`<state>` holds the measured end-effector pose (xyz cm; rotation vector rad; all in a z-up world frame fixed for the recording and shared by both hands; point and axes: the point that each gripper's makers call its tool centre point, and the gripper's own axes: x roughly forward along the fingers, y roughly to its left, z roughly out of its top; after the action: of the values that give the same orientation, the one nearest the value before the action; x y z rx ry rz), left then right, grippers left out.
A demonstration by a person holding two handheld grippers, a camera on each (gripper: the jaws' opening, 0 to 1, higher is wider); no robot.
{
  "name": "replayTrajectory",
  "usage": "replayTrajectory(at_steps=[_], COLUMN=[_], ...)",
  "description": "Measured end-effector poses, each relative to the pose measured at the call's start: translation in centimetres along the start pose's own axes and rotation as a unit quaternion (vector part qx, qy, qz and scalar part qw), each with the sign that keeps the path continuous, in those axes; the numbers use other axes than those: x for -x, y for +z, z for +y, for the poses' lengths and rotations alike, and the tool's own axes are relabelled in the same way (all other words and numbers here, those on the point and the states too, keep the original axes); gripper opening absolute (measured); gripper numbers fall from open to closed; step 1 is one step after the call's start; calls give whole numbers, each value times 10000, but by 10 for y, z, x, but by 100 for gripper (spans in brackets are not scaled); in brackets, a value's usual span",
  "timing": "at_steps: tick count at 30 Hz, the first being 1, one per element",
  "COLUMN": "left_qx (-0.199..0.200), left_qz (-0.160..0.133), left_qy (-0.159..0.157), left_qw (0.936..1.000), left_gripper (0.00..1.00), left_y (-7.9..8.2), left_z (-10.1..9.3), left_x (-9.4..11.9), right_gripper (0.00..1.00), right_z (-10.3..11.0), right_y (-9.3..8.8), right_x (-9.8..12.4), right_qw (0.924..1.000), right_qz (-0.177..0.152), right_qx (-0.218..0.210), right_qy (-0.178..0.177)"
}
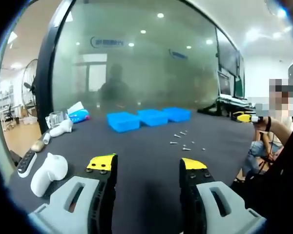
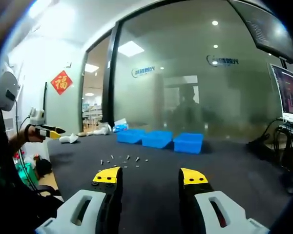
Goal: Sort the screws, nuts, and washers into the corresponding bins
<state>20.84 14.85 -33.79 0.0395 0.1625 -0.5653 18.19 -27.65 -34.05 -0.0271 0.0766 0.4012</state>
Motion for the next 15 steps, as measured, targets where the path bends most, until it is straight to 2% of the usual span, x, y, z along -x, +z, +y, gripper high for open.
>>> replayTrajectory(at_steps=[5, 15], left_qx=[9, -169], left_qz=[-12, 91], left_qy=[-26, -272], left_qw=[10000, 9994], left_gripper=[49, 49], left_y=[2, 2], left_z=[0, -9], left_x=[-1, -6], right_gripper=[42, 41], right_z=[3, 16], right_y=[0, -4], right_x=[-5, -18], right_qw=[9999, 9979], right_qz=[47, 300], right_qx=[53, 306], right_qy=[110, 489])
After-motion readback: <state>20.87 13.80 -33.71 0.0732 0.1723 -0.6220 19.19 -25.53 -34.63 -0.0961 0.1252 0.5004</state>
